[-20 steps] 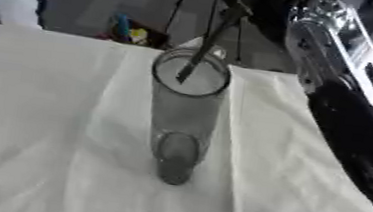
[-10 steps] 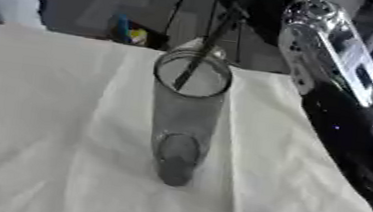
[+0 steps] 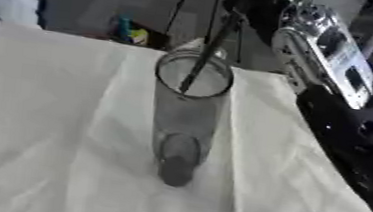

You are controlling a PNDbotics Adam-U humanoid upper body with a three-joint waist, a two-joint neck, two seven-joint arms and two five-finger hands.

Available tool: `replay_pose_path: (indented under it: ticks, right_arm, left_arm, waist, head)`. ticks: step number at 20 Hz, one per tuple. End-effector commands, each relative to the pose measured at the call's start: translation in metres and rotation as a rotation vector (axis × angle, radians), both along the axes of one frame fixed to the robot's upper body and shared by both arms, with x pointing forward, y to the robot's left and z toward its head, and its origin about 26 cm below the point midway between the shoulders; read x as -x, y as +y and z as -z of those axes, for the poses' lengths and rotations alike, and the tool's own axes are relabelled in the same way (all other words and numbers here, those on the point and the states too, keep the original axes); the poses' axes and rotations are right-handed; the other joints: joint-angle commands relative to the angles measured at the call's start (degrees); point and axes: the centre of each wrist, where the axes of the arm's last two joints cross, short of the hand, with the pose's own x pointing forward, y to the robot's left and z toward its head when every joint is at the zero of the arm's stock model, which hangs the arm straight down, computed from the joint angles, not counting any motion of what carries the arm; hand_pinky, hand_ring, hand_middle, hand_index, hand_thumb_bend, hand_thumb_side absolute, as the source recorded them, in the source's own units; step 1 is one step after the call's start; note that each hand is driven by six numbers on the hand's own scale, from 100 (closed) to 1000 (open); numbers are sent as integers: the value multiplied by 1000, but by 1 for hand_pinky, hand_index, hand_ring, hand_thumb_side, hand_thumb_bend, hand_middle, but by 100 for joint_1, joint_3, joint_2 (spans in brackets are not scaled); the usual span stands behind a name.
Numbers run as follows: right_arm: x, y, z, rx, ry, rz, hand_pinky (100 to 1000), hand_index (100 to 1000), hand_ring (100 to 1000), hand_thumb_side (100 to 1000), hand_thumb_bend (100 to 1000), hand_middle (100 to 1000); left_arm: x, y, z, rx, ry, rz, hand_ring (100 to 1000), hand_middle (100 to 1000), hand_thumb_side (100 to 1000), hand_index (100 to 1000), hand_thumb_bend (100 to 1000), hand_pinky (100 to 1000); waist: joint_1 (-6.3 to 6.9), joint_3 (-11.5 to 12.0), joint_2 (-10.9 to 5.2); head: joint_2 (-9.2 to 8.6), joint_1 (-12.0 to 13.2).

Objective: Arrange flowers into the vase.

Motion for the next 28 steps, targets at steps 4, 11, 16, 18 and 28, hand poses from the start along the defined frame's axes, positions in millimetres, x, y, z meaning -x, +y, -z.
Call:
replay_pose_path:
  ticks: [4,11,16,18,28]
  right_arm:
    - [0,-2,-7,56,-66,25,139,152,100,667,471,100]
    - [-4,-2,-5,89,-59,26,154,175,100,696,469,100]
    - [-4,-3,-4,141,-66,35,196,210,110,729,483,100]
    - [-4,-3,-3,177,-71,35,222,235,136,756,495,100]
    - [-6,-9,-3,311,-109,29,275,256,242,801,503,196]
  left_arm:
    - [2,-2,-8,-8,-27,16,681,756,1000,906,100,559]
    - [2,-2,-8,-8,-28,17,681,756,1000,907,100,560]
    - [2,-2,-8,-7,-28,18,681,756,1000,907,100,560]
    - [2,-2,-8,-7,-28,18,681,756,1000,907,100,560]
    - [2,-2,-7,-6,-25,19,682,757,1000,908,100,561]
  waist:
    - [-88,19,-8]
    - [-98,32,-8]
    - [-100,22,-15]
    - [-98,20,-18]
    - [-88,4,-19]
  head:
    - [-53,-15]
    - [-46,-2]
    - [-51,1]
    - [-52,4]
    - [-45,1]
